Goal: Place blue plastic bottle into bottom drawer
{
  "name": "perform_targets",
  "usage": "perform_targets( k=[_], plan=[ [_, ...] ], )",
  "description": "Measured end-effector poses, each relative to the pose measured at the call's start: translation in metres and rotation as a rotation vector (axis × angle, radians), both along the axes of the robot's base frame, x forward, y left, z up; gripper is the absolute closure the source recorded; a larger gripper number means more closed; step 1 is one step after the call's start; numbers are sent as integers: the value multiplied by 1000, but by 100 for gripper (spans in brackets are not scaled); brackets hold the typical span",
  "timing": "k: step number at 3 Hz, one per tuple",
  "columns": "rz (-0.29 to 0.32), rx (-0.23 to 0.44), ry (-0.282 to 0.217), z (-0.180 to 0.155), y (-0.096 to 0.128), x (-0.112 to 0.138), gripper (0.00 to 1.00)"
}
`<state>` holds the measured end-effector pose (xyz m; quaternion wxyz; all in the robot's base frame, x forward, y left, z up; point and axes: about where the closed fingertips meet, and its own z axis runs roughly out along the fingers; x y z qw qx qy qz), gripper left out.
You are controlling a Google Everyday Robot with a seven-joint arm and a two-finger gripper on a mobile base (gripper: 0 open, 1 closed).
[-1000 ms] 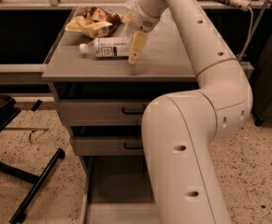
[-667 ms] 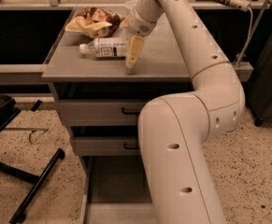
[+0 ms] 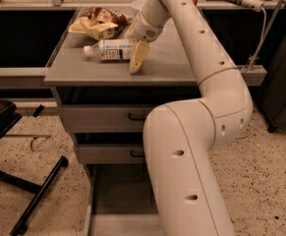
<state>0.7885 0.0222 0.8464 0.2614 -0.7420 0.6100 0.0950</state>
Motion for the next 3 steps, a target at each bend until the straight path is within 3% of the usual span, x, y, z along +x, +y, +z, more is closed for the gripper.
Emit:
perform_targets(
  k=[2,3],
  plan=[
    [0,0,0,0,0,0,65],
    [-27,12,-38,13,-8,3,88]
  ],
)
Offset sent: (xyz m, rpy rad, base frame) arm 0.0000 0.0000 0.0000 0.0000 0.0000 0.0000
